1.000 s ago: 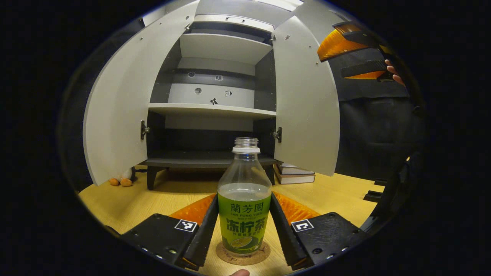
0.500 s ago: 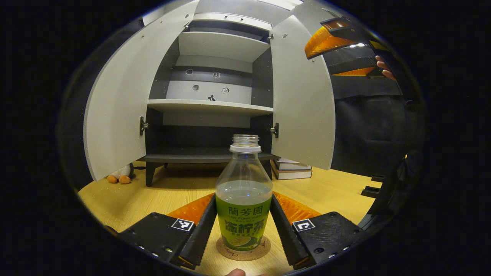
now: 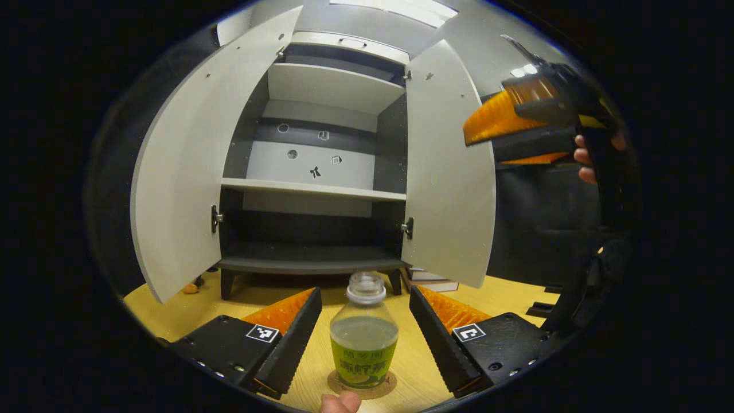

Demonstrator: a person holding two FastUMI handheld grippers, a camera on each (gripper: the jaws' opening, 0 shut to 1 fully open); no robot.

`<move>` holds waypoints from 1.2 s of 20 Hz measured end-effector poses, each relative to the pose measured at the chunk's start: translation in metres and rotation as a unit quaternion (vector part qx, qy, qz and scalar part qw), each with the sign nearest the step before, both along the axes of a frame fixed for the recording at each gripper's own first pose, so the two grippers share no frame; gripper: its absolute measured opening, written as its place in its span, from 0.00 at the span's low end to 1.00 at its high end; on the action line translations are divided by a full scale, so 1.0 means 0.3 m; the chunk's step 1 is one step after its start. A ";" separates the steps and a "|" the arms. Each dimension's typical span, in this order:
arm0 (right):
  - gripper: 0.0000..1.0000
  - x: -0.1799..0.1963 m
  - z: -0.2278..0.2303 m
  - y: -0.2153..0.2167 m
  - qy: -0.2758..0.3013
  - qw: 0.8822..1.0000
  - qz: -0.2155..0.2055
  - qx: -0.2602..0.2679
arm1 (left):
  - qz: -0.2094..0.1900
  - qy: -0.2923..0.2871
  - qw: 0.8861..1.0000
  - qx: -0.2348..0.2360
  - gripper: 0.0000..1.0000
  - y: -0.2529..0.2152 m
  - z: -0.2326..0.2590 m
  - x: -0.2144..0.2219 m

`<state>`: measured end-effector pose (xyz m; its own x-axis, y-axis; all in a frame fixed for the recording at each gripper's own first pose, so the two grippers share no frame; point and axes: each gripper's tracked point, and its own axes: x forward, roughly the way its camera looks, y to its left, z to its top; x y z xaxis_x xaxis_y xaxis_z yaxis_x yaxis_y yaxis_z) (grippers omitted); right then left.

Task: Grasp the bottle in the cabinet with the left hand and place it on the coaster, then close the right door with the right hand and the left door with the left hand.

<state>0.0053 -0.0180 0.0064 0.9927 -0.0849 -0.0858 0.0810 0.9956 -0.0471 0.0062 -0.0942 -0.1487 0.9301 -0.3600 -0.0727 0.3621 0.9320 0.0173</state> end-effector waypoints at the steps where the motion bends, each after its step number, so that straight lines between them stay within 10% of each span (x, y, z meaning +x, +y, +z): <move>1: 0.99 -0.001 -0.005 -0.004 -0.002 1.000 -0.002 0.002 | 0.009 -0.011 1.000 0.003 0.96 0.014 0.066 0.007; 10: 0.99 -0.023 -0.058 -0.069 -0.017 0.999 -0.015 0.034 | 0.083 0.005 0.996 -0.045 0.95 0.133 0.369 0.058; 18: 0.98 -0.007 0.460 -0.521 -0.132 0.985 -0.109 -0.019 | 0.164 0.044 0.985 -0.026 0.95 0.280 0.286 0.031; 24: 1.00 0.171 0.509 -0.646 -0.111 0.985 -0.128 -0.020 | 0.168 0.026 0.985 -0.016 0.95 0.284 0.312 0.030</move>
